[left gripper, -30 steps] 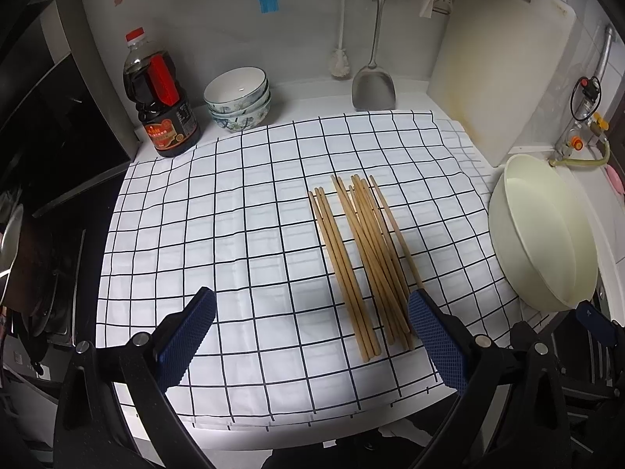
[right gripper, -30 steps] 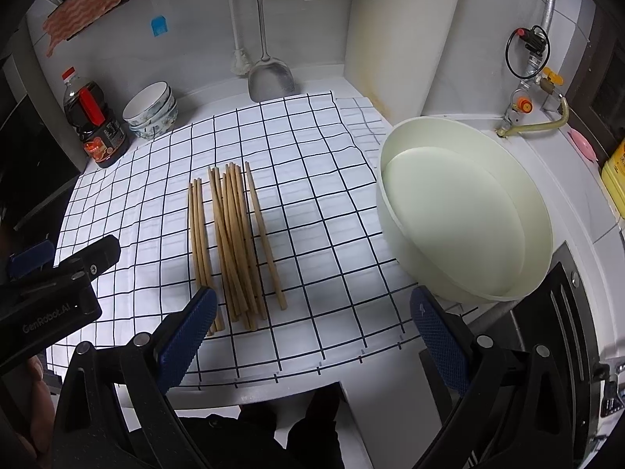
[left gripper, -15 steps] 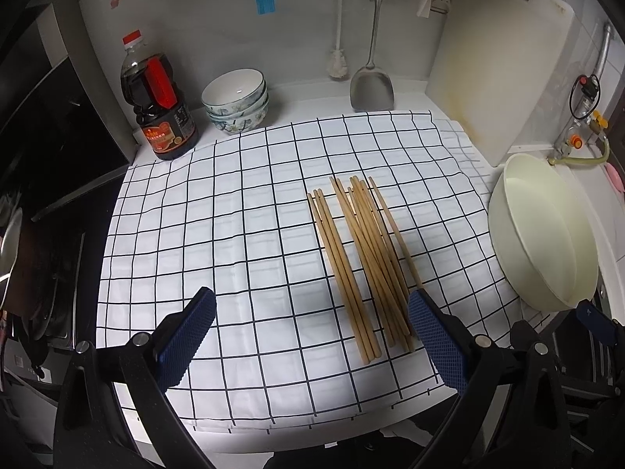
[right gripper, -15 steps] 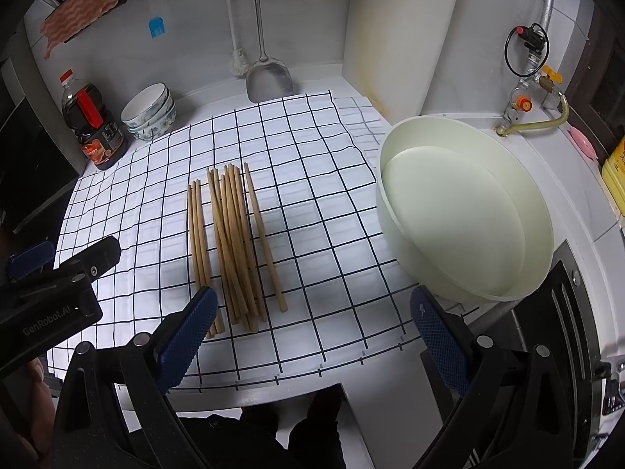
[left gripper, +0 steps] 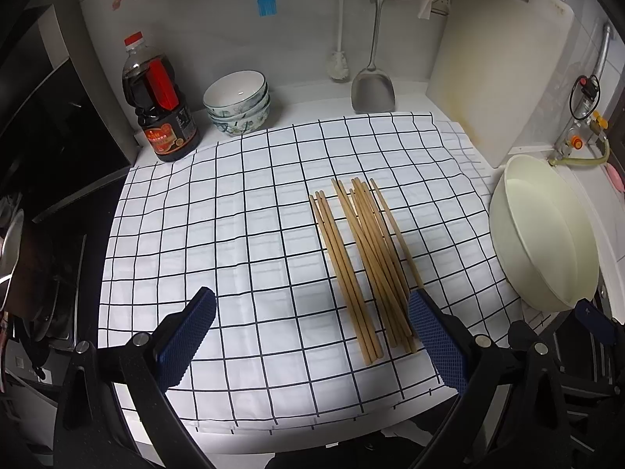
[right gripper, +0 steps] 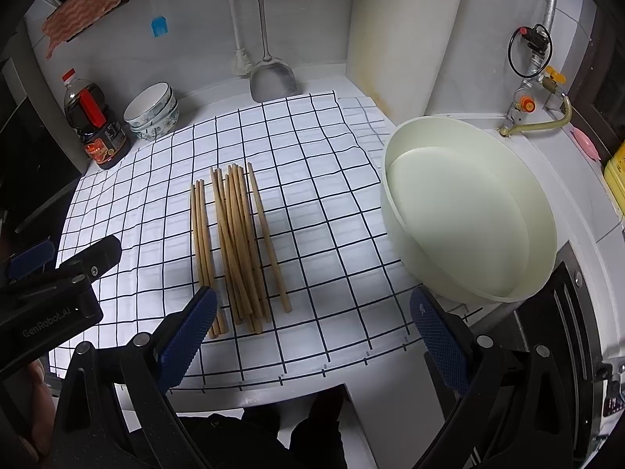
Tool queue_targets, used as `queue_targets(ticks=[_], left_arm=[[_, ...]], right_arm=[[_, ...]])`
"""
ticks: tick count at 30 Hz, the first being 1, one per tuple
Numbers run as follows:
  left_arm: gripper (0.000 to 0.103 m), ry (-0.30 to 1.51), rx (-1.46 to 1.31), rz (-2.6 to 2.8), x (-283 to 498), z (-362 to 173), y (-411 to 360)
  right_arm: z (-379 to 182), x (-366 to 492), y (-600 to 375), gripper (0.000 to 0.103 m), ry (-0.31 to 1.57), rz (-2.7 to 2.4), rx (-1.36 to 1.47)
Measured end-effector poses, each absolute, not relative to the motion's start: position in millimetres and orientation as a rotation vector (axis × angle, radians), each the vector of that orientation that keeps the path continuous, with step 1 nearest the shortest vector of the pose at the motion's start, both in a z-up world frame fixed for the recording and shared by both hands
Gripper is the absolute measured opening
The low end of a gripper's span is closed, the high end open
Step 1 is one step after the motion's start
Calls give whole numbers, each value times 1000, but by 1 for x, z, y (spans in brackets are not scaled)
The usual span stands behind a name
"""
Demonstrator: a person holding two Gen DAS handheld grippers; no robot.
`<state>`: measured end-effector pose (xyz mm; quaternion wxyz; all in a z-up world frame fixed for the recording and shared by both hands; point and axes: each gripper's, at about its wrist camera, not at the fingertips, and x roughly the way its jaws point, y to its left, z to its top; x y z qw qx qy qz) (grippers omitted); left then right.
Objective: Organize utensils
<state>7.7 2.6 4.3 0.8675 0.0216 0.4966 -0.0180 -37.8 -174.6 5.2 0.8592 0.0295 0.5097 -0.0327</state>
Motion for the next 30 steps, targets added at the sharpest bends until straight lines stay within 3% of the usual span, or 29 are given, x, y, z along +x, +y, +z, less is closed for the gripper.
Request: queue_targets(ticks=[30], left_arm=[[97,1034,45,-37,6,5,3]], right_arm=[[7,-39,-174,95,1071,-67,62]])
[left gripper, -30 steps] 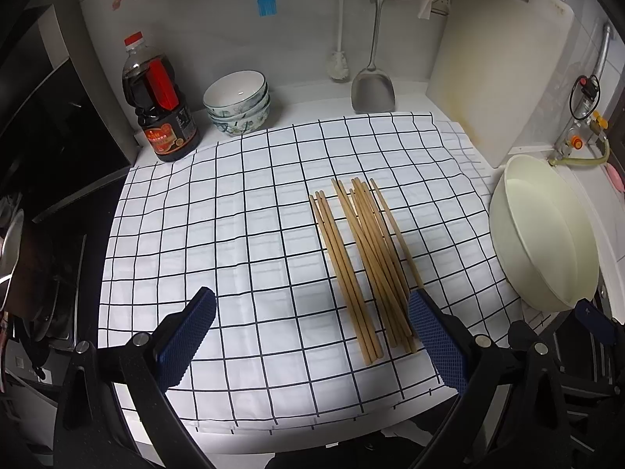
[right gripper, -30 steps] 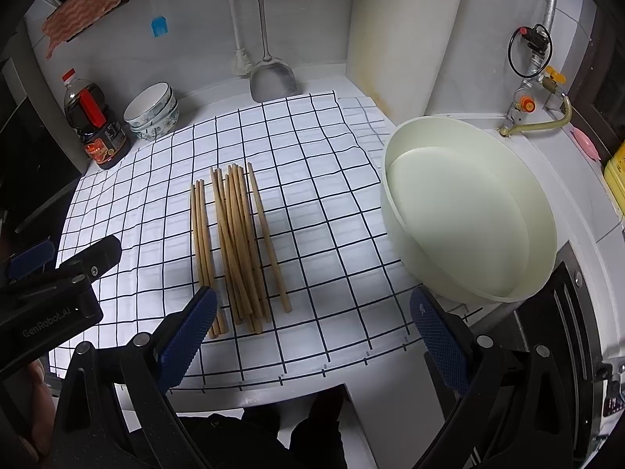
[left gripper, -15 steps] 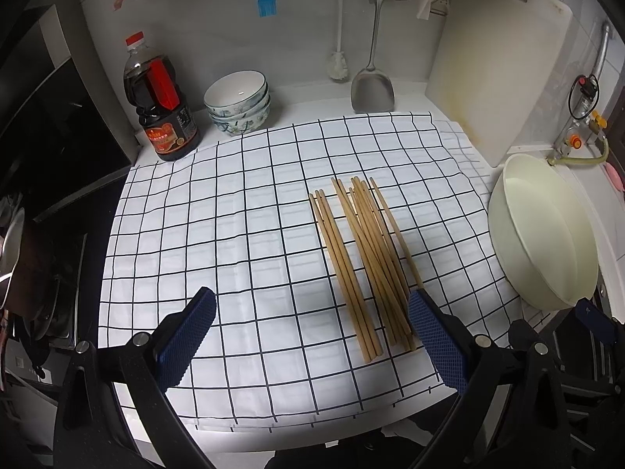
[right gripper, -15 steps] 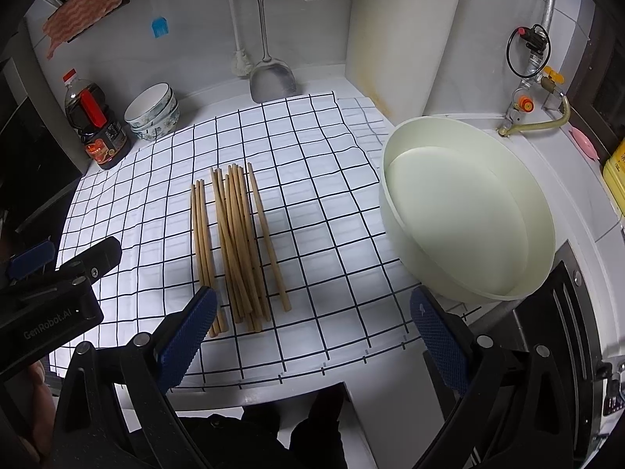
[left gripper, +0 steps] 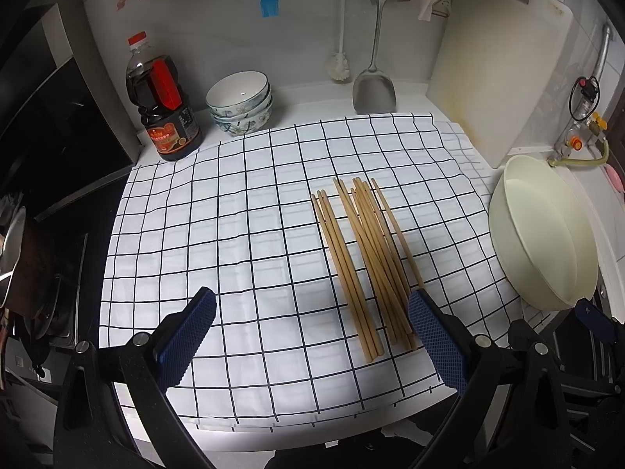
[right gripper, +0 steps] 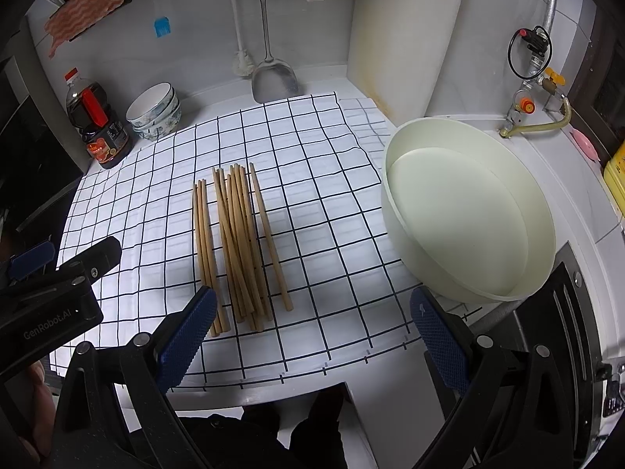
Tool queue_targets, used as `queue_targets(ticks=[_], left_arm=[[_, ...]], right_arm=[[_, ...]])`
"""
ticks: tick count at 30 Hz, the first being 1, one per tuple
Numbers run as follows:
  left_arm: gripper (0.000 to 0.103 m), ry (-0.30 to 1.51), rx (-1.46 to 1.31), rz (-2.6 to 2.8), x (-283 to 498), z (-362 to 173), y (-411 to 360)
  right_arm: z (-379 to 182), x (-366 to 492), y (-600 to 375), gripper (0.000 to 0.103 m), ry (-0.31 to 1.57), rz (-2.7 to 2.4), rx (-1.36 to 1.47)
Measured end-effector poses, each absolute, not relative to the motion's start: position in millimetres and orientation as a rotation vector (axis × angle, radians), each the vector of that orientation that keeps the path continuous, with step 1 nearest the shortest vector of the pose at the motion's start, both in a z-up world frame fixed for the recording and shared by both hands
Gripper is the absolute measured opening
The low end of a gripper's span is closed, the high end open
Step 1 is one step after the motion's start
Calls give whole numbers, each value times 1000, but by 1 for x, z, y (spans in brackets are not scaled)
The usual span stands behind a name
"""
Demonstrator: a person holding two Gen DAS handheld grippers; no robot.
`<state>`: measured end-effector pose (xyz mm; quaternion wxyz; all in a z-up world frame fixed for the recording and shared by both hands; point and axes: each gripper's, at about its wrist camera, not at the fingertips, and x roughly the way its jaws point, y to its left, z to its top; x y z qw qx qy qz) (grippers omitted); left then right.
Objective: Organize utensils
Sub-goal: 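Lower the right tool onto the chopsticks and close it on one chopstick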
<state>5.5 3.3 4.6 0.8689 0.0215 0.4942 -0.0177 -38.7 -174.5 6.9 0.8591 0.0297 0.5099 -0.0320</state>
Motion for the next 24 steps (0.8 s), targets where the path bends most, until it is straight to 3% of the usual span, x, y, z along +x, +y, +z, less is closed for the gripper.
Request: queue_targets(ticks=[12,24], left_arm=[[97,1041,37,-35,4,3,9],[97,1060,2,30,20,-36,26]], right_arm=[[6,-39,-174,95,1074,-62,72],[-24,-25,-182,95,1044,48,86]])
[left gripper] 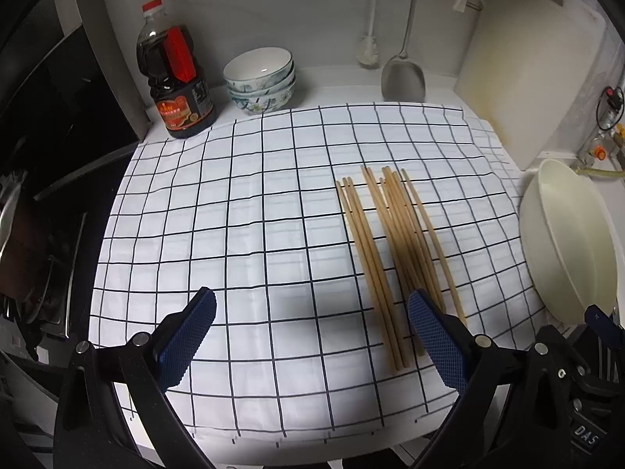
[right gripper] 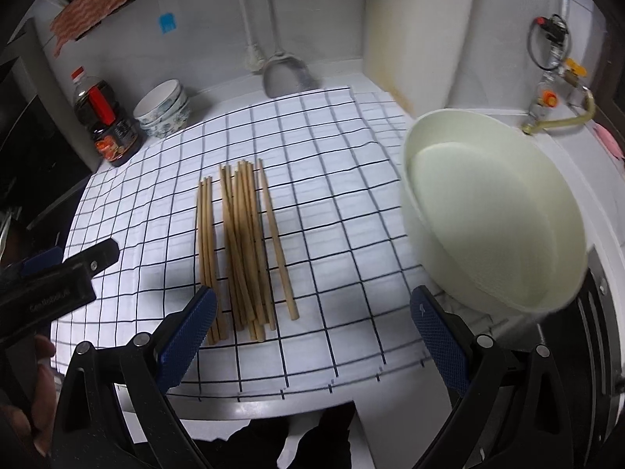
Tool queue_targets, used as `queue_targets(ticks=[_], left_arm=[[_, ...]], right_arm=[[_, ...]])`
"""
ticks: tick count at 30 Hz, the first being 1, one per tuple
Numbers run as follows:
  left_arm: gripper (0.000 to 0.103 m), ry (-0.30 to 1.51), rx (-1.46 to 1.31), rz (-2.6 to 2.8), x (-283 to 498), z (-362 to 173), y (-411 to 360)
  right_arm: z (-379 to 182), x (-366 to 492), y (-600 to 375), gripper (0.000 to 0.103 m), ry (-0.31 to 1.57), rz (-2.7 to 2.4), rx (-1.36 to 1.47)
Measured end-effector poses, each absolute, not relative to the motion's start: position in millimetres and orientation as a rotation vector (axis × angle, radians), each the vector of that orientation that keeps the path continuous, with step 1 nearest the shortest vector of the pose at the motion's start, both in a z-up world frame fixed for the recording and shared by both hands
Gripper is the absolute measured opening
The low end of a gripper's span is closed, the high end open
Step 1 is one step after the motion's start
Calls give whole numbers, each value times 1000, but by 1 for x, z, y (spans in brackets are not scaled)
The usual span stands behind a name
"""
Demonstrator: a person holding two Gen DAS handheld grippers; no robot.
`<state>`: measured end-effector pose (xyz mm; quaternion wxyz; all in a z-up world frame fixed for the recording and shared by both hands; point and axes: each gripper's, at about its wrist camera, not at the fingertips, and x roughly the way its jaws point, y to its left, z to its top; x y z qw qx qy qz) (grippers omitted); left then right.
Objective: Organize utensils
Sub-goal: 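Lower the right tool onto the chopsticks and close it on one chopstick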
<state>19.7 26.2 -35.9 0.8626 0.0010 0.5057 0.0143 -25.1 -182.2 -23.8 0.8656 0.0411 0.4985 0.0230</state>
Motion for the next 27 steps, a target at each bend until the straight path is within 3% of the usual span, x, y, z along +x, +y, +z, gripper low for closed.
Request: queue_targets(ticks=[27], left_arm=[[97,1066,-56,101,63,-135,18]], right_arm=[[-118,58,-169,94,1035,210,-61]])
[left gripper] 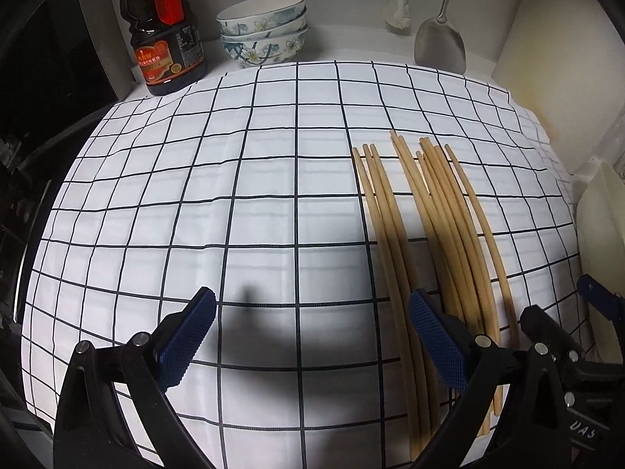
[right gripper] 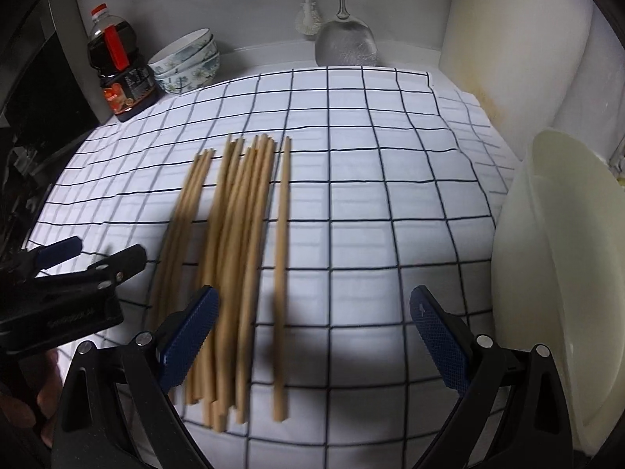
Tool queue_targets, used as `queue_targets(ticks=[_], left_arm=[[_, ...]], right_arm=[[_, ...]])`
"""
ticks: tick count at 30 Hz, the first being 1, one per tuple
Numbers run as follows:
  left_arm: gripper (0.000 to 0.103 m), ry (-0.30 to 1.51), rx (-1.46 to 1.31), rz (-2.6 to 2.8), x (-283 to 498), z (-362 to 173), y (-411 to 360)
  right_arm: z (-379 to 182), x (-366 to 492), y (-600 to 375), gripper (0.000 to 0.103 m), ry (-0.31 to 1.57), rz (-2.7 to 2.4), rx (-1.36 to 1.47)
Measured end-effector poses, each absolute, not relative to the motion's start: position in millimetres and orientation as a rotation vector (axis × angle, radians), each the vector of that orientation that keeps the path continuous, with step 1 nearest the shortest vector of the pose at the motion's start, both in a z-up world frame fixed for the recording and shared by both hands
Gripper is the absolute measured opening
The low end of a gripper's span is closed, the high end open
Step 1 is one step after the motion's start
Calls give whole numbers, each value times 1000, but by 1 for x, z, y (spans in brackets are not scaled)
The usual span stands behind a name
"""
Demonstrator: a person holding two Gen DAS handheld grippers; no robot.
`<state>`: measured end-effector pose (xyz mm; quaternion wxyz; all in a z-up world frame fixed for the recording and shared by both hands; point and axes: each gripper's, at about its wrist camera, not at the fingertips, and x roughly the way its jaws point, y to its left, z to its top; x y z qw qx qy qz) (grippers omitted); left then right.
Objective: Organize utensils
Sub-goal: 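Lower the right tool onto the chopsticks and close it on one chopstick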
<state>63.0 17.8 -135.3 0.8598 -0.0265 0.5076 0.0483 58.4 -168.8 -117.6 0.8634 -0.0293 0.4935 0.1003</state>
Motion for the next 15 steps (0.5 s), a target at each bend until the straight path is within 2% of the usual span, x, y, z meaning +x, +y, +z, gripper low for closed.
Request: queue_targets(ticks=[15], left_arm=[[97,1085,-61,118,68,-151,17]], right_arm=[[-138,72,-172,94,1054,183,-101]])
